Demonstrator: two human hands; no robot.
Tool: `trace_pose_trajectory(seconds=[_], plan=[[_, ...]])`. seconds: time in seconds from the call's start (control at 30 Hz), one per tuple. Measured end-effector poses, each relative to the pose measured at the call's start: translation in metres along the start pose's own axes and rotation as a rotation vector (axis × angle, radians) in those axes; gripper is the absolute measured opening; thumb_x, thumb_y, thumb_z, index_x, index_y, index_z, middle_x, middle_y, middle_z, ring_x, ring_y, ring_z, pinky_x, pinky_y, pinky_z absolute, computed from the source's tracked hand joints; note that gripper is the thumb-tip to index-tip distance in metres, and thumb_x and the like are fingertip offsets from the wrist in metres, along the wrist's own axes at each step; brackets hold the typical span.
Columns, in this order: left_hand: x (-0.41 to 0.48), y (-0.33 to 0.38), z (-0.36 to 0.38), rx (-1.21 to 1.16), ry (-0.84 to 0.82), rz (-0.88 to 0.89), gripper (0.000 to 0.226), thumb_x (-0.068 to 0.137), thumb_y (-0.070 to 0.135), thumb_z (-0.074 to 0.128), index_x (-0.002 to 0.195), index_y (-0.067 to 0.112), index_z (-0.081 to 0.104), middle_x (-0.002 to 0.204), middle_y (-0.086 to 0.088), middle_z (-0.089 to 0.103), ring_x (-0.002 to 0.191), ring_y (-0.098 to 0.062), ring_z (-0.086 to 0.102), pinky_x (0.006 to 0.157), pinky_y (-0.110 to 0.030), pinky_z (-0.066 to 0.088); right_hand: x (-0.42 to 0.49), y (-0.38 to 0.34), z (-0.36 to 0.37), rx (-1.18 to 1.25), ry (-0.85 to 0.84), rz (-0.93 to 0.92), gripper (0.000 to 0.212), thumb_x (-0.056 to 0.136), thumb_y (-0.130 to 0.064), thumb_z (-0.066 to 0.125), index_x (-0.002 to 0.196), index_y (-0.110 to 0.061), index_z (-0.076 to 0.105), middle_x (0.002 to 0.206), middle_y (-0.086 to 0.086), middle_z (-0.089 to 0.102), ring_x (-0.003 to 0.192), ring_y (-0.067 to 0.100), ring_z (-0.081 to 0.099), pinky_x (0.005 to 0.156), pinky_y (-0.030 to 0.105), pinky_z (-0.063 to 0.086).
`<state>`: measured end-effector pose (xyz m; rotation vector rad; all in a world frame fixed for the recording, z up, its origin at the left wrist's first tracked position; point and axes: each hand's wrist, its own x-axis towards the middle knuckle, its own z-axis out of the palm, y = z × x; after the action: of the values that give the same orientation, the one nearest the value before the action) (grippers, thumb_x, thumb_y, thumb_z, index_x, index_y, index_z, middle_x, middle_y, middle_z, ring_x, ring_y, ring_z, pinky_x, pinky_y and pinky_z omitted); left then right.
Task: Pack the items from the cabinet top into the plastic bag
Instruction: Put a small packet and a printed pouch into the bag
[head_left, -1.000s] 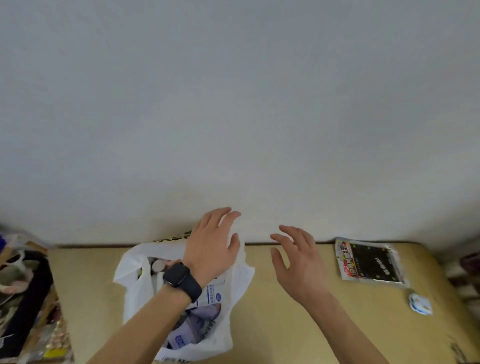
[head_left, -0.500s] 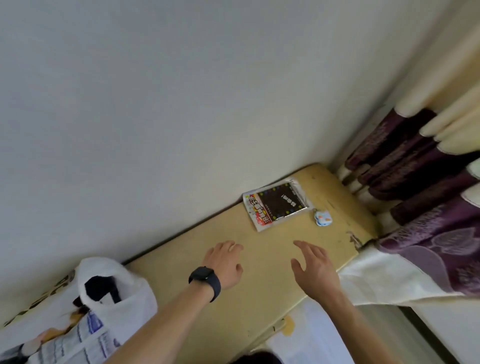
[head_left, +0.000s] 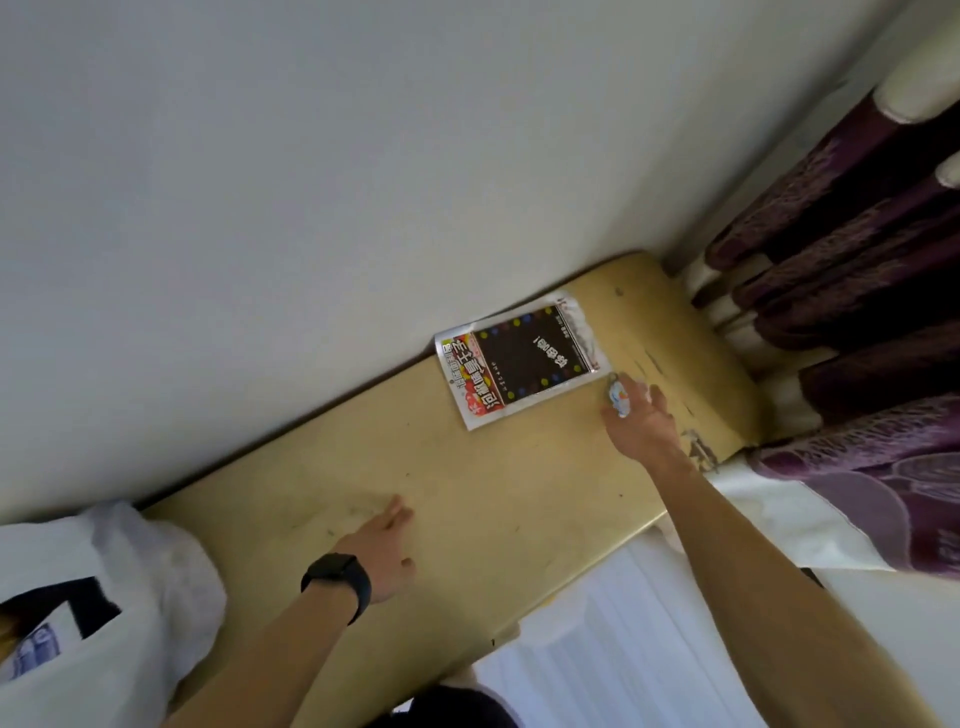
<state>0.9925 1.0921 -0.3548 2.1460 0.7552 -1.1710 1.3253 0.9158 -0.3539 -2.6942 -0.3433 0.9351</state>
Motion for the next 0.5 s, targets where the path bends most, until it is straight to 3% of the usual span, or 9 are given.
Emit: trace_pose_trajectory(seconds=[0.1,0.17,0.23,0.3,0.37,0.5], plan=[[-0.001,-0.002,-0.002,-0.055,-0.033,0.011,0.069,0.099,0.033,0.041,0.157,0.023,0.007,0.163,0.009,-0.015,0.142,-0.018,0.035,0.109,-0.034,0.039,0.010,-0.002,0.009,-0.058,0.009,0.020,0.049,0.101,-0.039,0.043,0.149,-0.042,0.033,0.163,0.004,0.012,0.142,0.043,0.026,0.112,0.049,0.033],[-0.001,-0.001,-0.006,-0.113,-0.043,0.007,0.066,0.101,0.032,0.039,0.157,0.020,0.006,0.165,0.004,-0.008,0.146,-0.019,0.026,0.116,-0.033,0.031,0.003,-0.004,0.016,-0.050,0.060,0.038,0.041,0.101,-0.031,0.046,0.141,-0.040,0.043,0.153,0.008,0.024,0.132,0.044,0.033,0.103,0.053,0.043],[0.000,0.002,-0.011,-0.171,-0.029,0.003,0.064,0.102,0.035,0.038,0.157,0.019,0.010,0.165,0.000,0.006,0.149,-0.019,0.018,0.120,-0.034,0.022,-0.006,-0.006,0.023,0.019,0.044,0.060,0.038,0.097,-0.031,0.054,0.133,-0.039,0.050,0.136,0.013,0.034,0.117,0.039,0.046,0.098,0.047,0.049],[-0.001,0.007,-0.017,-0.230,-0.021,-0.015,0.061,0.101,0.039,0.038,0.156,0.020,0.017,0.162,-0.001,0.022,0.147,-0.020,0.026,0.118,-0.033,0.026,-0.017,-0.006,0.030,0.190,-0.005,0.107,0.041,0.089,-0.030,0.067,0.127,-0.038,0.053,0.121,0.011,0.040,0.099,0.030,0.054,0.077,0.033,0.056],[-0.005,0.017,-0.026,-0.343,-0.004,-0.034,0.056,0.101,0.040,0.042,0.152,0.022,0.029,0.155,-0.003,0.036,0.139,-0.020,0.039,0.111,-0.029,0.033,-0.033,-0.005,0.039,0.358,-0.001,0.143,0.044,0.083,-0.029,0.074,0.121,-0.037,0.053,0.115,0.010,0.052,0.089,0.024,0.056,0.059,0.026,0.053],[-0.017,0.039,-0.047,-0.629,0.082,-0.010,0.050,0.096,0.045,0.053,0.141,0.025,0.046,0.142,0.002,0.051,0.124,-0.015,0.051,0.099,-0.024,0.040,-0.083,-0.020,0.062,0.704,-0.071,0.156,0.048,0.078,-0.021,0.082,0.116,-0.030,0.055,0.109,0.008,0.066,0.079,0.017,0.061,0.060,0.028,0.052]])
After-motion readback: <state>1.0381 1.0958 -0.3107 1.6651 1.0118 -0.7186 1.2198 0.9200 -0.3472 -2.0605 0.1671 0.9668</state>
